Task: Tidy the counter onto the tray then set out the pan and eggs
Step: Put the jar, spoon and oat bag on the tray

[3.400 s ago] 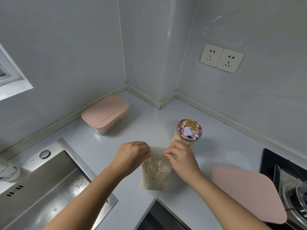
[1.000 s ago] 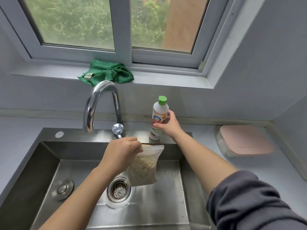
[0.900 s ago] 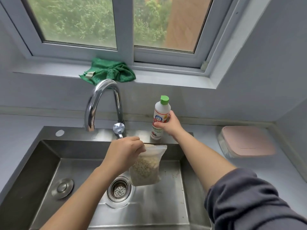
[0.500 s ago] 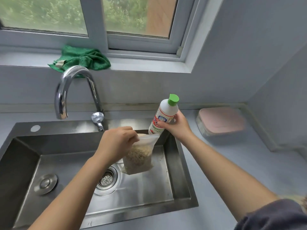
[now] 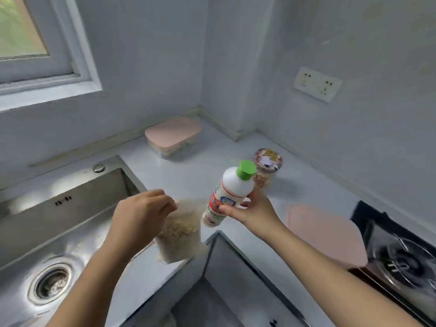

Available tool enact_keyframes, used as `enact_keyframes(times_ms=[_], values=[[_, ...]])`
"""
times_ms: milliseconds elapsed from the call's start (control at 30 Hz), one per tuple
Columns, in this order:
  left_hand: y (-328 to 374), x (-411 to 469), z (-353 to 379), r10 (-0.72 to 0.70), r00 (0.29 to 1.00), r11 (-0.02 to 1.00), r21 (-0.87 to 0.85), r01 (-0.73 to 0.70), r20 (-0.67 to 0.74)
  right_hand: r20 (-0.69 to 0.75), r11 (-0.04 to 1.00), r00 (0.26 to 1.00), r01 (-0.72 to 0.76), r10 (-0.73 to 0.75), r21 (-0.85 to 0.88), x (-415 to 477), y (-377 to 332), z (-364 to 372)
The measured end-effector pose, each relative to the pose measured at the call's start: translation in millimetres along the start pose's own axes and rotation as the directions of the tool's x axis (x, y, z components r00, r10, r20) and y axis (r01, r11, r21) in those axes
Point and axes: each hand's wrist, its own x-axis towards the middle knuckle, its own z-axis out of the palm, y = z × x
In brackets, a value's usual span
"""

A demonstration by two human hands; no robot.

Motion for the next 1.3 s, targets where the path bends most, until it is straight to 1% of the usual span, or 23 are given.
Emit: enact_keyframes(times_ms=[67,133,200,300,367,467,500,533,567,600,633,667,700,733,767,800,833,900,1000,1100,1167,1233,1300], values=[[62.4,-11.0,14.6,0.095,0.995,0.994,-0.063,-0.094,0.027,-0.132,1.000,0.991,-0.026,0.027,0.016,-58.1,17.7,-56.8],[100.9,-20.8,26.0,0.111,0.993,0.986,-0.127,-0.105,0.043,-0.215,0.998,0.975,-0.054,0.057,0.020,-98.8,32.1,-93.1],[149.2,-34.4,43.7,0.186,0.981,0.968,-0.185,-0.172,0.062,-0.322,0.996,0.943,-0.077,0.086,0.041,-153.7,47.6,-132.4],[227.0,-54.1,61.8,0.353,0.930,0.908,-0.278,-0.314,0.104,-0.453,0.991,0.881,-0.122,0.136,0.061,-237.0,66.6,-187.7],[270.0,-63.5,68.2,0.465,0.881,0.840,-0.358,-0.408,0.088,-0.507,0.987,0.849,-0.153,0.152,0.039,-279.3,75.2,-213.5],[335.1,-71.6,79.8,0.590,0.805,0.734,-0.453,-0.506,0.056,-0.630,0.974,0.751,-0.222,0.200,0.045,-340.8,95.8,-253.7],[357.2,-76.9,84.8,0.636,0.770,0.691,-0.478,-0.542,0.047,-0.676,0.970,0.703,-0.232,0.218,0.072,-361.7,101.7,-264.5],[391.8,-82.3,95.8,0.702,0.711,0.624,-0.509,-0.593,0.034,-0.723,0.961,0.643,-0.257,0.251,0.105,-393.5,107.5,-279.8],[400.0,-82.2,94.5,0.716,0.697,0.620,-0.504,-0.602,0.049,-0.717,0.961,0.648,-0.254,0.256,0.113,-398.7,111.7,-281.8],[398.1,-83.8,94.5,0.719,0.693,0.617,-0.500,-0.607,0.047,-0.724,0.954,0.632,-0.274,0.276,0.125,-399.3,115.3,-280.1],[470.2,-99.5,119.3,0.822,0.570,0.472,-0.558,-0.683,-0.003,-0.823,0.940,0.475,-0.284,0.310,0.191,-462.5,132.1,-308.0],[480.5,-102.1,123.5,0.840,0.543,0.457,-0.555,-0.695,0.012,-0.832,0.937,0.458,-0.289,0.314,0.195,-473.0,135.2,-311.9],[486.9,-100.2,119.2,0.839,0.543,0.464,-0.550,-0.695,0.021,-0.822,0.939,0.472,-0.278,0.318,0.204,-474.0,135.0,-314.0],[503.2,-104.2,124.7,0.849,0.528,0.441,-0.584,-0.682,0.024,-0.841,0.927,0.423,-0.306,0.338,0.219,-487.9,139.6,-319.5],[535.8,-114.1,132.2,0.885,0.466,0.360,-0.614,-0.703,-0.015,-0.861,0.918,0.361,-0.306,0.358,0.253,-514.3,148.5,-330.4],[554.0,-119.7,133.7,0.904,0.427,0.322,-0.629,-0.707,-0.017,-0.870,0.915,0.335,-0.306,0.362,0.263,-527.7,152.9,-337.7],[582.8,-128.0,139.1,0.922,0.385,0.271,-0.652,-0.709,-0.036,-0.881,0.908,0.289,-0.307,0.374,0.284,-548.0,158.4,-349.0],[632.6,-142.3,146.8,0.941,0.336,0.213,-0.690,-0.692,-0.048,-0.899,0.896,0.206,-0.314,0.388,0.315,-583.1,173.0,-370.3],[694.5,-163.5,160.5,0.950,0.295,0.130,-0.728,-0.673,-0.103,-0.909,0.872,0.105,-0.344,0.403,0.347,-625.5,190.8,-396.1],[778.5,-190.7,182.2,0.966,0.212,0.024,-0.765,-0.643,-0.148,-0.902,0.836,0.009,-0.378,0.432,0.397,-677.3,204.1,-436.0],[815.9,-204.7,193.5,0.973,0.175,-0.005,-0.770,-0.638,-0.151,-0.898,0.816,-0.018,-0.408,0.441,0.409,-701.4,210.0,-454.6],[864.7,-225.3,210.4,0.979,0.135,-0.042,-0.794,-0.607,-0.155,-0.887,0.786,-0.070,-0.435,0.456,0.439,-735.1,222.1,-478.9],[904.8,-240.2,220.1,0.985,0.110,-0.041,-0.805,-0.592,-0.131,-0.881,0.774,-0.127,-0.432,0.456,0.463,-761.6,234.1,-498.5]])
